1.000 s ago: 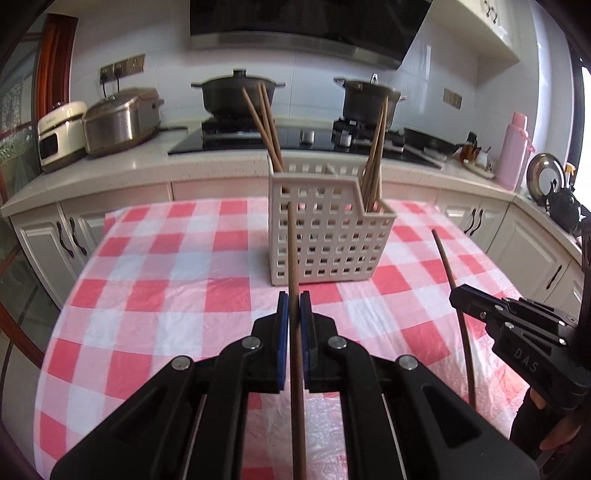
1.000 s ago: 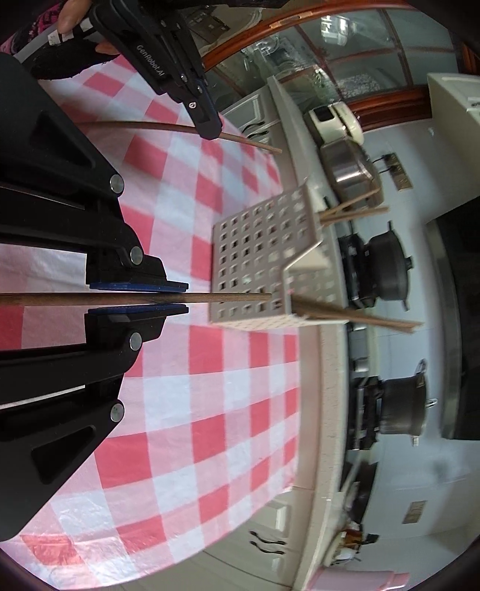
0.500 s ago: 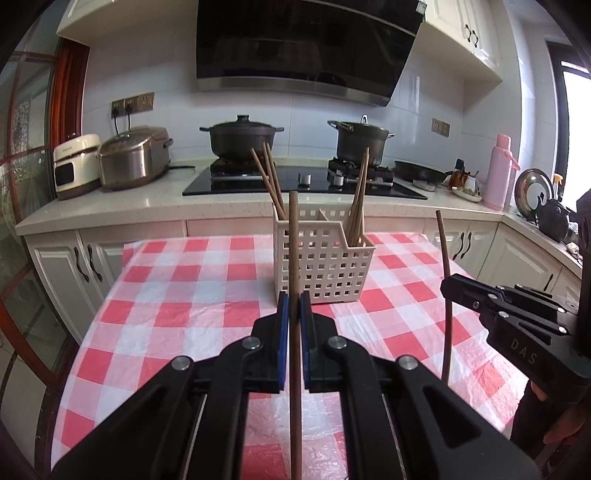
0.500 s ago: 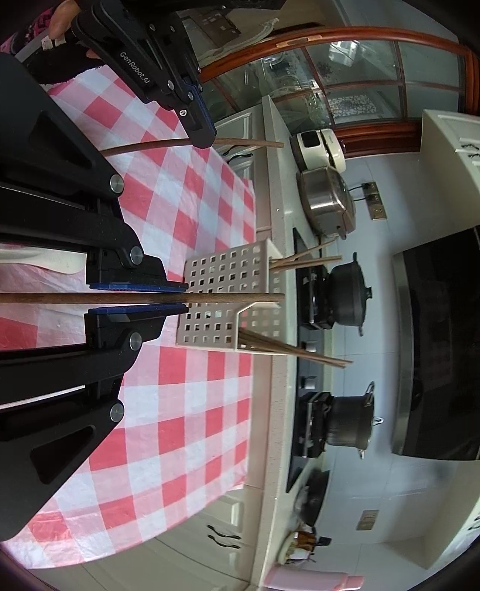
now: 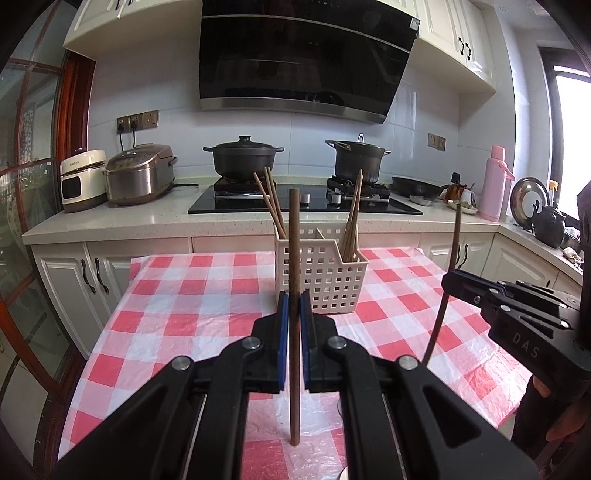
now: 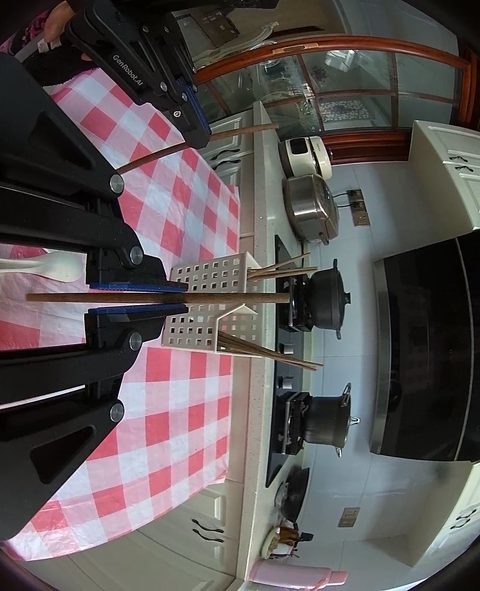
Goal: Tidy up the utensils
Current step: 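Lift both chopsticks upright and carry them above the white caddy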
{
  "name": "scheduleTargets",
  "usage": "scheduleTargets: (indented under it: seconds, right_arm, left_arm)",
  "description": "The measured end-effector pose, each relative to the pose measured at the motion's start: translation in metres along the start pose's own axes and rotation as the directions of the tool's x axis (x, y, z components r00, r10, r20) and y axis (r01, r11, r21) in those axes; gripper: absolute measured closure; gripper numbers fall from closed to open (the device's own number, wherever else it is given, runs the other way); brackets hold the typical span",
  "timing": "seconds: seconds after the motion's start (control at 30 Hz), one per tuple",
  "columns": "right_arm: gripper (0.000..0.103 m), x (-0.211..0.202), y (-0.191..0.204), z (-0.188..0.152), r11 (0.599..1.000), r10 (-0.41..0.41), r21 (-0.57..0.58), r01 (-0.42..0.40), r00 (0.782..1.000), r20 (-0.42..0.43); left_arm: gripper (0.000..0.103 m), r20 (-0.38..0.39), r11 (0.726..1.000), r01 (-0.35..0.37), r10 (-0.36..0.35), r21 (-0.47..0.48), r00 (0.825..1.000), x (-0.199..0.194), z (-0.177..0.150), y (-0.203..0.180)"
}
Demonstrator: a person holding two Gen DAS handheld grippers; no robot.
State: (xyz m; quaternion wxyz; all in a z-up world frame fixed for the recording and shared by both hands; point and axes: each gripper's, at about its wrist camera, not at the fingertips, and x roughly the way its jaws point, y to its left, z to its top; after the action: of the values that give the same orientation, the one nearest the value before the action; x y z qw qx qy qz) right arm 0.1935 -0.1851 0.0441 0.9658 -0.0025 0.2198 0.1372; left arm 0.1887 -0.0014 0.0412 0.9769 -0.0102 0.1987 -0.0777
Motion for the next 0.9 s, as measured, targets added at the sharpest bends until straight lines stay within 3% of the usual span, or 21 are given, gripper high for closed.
scheduleTargets:
  seconds: [0.9]
  right_arm:
    - [0.097,0.009,-0.002,0.017,1.000,-0.009,-0.006,0.009,0.999,0.036]
  left_arm:
    - [0.097,0.039,0.999,-0.018,0.017,0.029,0.999,0.001,0.016,-0.002]
